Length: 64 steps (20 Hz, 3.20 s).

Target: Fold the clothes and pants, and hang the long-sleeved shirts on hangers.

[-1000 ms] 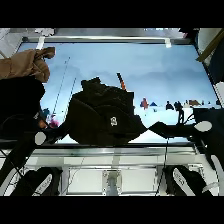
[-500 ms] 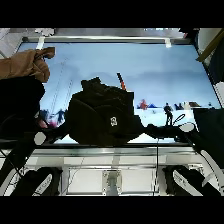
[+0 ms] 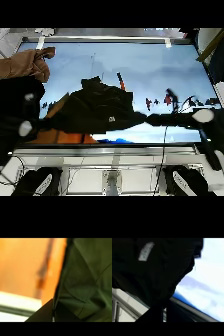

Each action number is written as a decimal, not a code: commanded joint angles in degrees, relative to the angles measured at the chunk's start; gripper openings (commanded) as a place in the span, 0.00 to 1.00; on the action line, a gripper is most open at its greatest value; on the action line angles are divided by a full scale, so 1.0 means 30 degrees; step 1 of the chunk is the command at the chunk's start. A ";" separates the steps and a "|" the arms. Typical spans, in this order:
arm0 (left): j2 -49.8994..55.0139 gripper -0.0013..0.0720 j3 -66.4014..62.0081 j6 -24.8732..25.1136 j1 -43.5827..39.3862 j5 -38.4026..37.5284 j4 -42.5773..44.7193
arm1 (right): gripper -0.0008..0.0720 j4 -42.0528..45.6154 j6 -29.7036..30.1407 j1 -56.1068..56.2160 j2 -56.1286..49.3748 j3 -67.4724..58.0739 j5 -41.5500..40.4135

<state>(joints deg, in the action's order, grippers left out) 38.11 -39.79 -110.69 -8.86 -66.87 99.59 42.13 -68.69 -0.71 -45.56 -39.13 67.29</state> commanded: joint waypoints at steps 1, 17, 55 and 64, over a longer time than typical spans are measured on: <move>-0.1035 0.03 -0.5486 0.1326 -0.0270 -0.2011 0.0699 | 0.03 0.0423 -0.1916 0.0051 0.2470 -0.4852 0.1319; 0.3111 0.03 -1.9118 0.5428 -0.1224 -0.4167 0.1588 | 0.02 -0.2790 -0.8721 0.0051 -0.0204 -1.7070 0.5960; 1.6364 0.03 -1.6691 0.2659 -0.2382 0.4794 0.6470 | 0.03 0.1843 -0.0117 -0.1953 -1.5081 -1.7078 -0.3067; 2.0516 0.83 -1.9169 -0.1967 -0.1107 0.8582 0.5646 | 0.03 0.2113 -0.4481 0.0488 -1.6247 -1.7078 -1.0440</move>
<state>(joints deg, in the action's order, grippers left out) 97.71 -93.97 -110.26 -13.28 -43.18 116.53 48.05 -73.28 -1.06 -93.30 -90.35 47.59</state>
